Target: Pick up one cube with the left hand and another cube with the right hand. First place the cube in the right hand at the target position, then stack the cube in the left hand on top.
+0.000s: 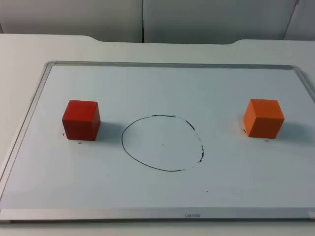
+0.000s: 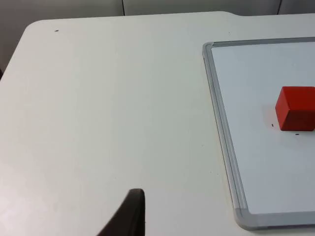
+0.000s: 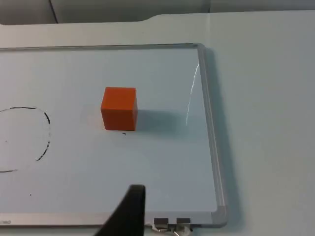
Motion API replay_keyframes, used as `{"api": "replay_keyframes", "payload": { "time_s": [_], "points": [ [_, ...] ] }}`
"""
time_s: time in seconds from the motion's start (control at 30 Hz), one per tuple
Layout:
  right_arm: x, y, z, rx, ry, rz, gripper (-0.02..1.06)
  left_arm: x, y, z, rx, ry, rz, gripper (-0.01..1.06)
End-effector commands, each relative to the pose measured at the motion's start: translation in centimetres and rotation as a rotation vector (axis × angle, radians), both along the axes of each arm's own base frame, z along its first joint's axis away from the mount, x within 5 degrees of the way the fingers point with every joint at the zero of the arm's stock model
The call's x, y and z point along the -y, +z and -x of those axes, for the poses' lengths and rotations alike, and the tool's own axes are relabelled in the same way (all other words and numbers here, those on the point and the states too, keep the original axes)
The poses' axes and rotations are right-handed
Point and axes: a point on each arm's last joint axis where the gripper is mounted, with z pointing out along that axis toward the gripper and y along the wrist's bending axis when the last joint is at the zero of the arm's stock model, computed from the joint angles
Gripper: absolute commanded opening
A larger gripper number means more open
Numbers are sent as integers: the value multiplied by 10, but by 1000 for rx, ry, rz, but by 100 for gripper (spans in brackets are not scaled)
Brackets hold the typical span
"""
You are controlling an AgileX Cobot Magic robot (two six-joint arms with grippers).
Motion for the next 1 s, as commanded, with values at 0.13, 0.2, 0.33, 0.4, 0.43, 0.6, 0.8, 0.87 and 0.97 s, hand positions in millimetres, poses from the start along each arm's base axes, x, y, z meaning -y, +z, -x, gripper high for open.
{"api": "replay_keyframes", "payload": {
  "time_s": [0.13,0.2,0.33,0.4,0.43,0.6,0.8,0.87,0.97],
  "points": [
    [0,13,-3,12,-5,-4,105,0,0,0,6,-4,3,105],
    [-1,21,-13,-26,-5,-4,104,0,0,0,6,-4,3,105],
    [-2,39,-35,-57,19,20,102,0,0,0,6,-4,3,105],
    [-3,50,-51,-73,46,30,102,0,0,0,6,-4,3,105],
    [-5,55,-60,-91,69,37,102,0,0,0,6,-4,3,105],
    [-9,73,-102,-188,127,39,102,0,0,0,6,-4,3,105],
    [-16,82,-157,-298,200,12,96,0,0,0,6,-4,3,105],
    [-21,81,-184,-341,245,-18,95,0,0,0,6,-4,3,105],
    [-24,77,-214,-382,266,-48,95,0,0,0,6,-4,3,105]
  ]
}}
